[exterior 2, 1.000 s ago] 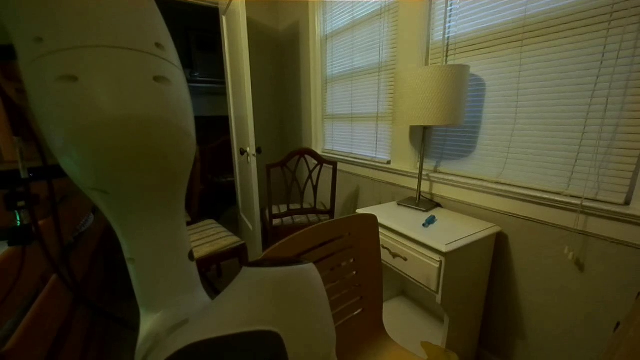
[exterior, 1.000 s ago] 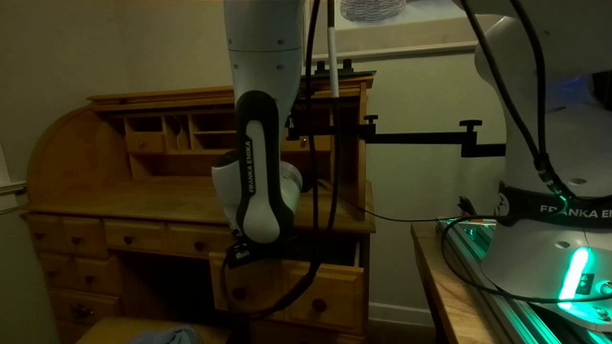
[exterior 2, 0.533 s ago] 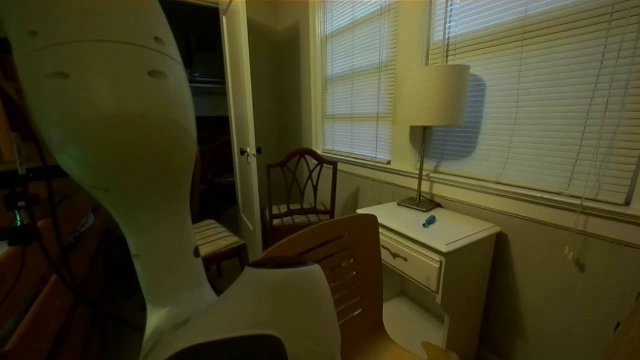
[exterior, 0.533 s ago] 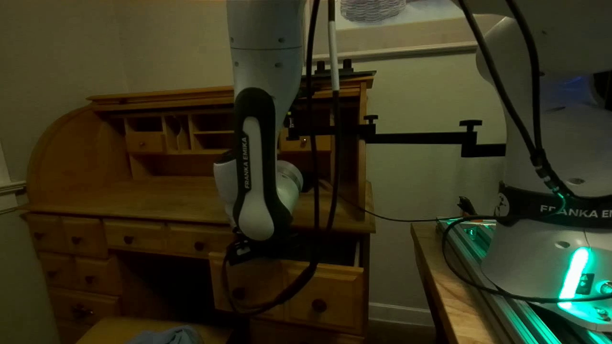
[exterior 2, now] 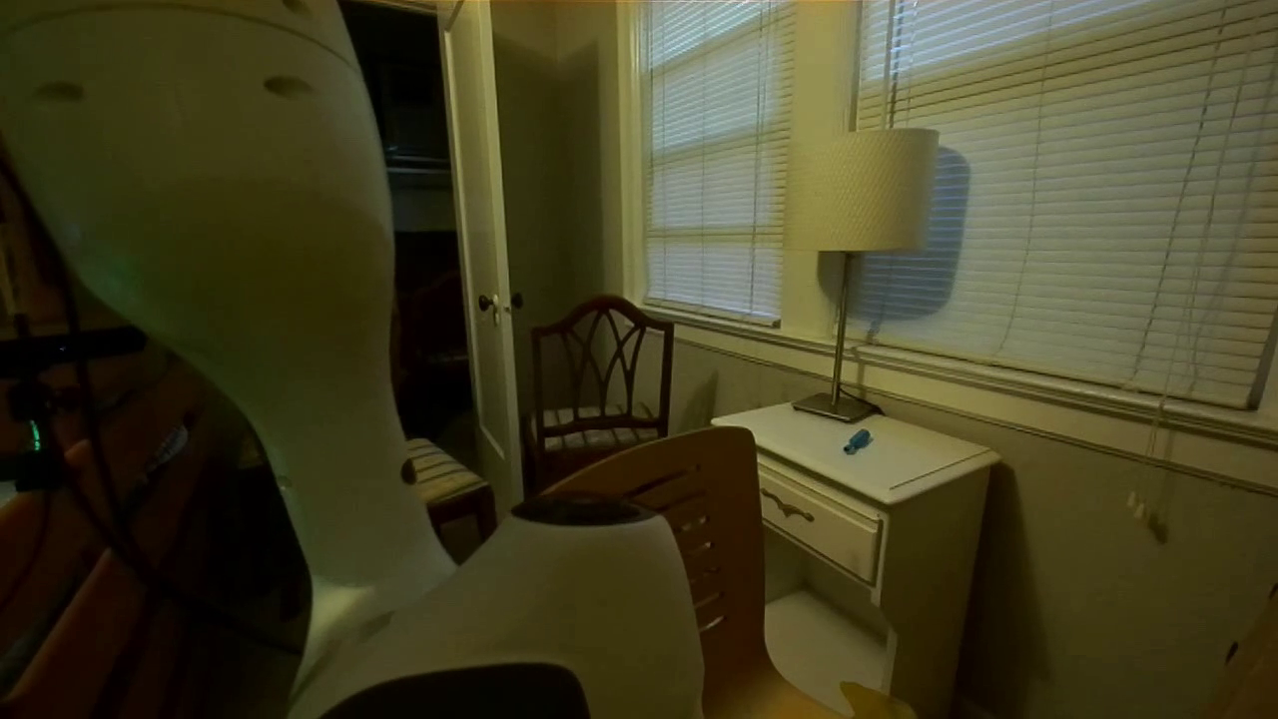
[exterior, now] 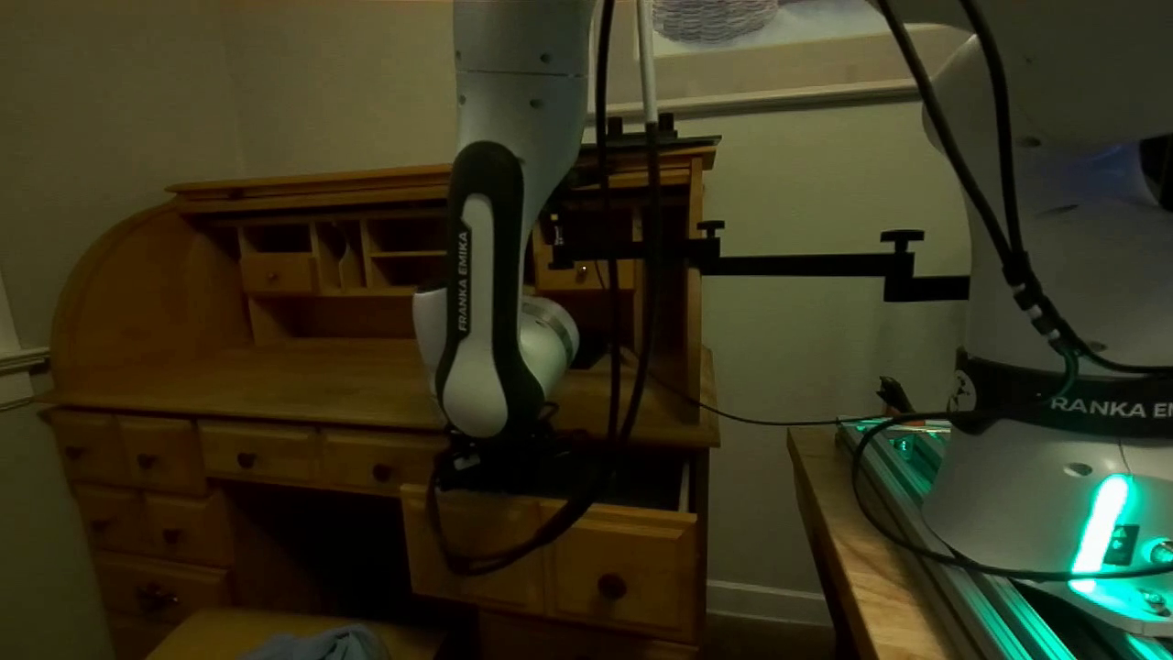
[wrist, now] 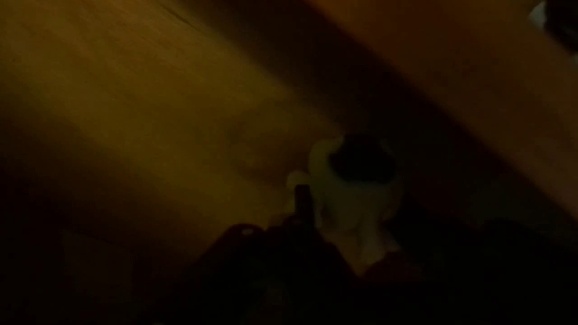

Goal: Open the rightmost drawer, and then move the white toy to the counter

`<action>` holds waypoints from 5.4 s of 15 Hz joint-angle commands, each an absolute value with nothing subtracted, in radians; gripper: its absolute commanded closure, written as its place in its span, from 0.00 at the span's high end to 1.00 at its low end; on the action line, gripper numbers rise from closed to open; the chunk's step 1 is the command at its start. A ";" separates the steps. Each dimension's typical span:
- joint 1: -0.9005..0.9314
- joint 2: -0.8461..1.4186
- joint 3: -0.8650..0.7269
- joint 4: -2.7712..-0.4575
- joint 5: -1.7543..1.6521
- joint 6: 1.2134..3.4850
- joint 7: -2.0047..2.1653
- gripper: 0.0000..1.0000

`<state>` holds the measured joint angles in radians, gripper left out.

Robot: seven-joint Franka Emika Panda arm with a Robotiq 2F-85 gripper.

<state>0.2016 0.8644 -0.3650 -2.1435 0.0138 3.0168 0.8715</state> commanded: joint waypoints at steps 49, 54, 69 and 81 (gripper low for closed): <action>0.249 0.343 -0.462 -2.441 -0.360 2.757 0.425 0.20; 0.272 0.330 -0.507 -2.435 -0.468 2.736 0.474 0.20; 0.200 0.230 -0.423 -2.464 -0.698 2.710 0.577 0.20; 0.113 0.230 -0.334 -2.421 -1.004 2.470 0.877 0.20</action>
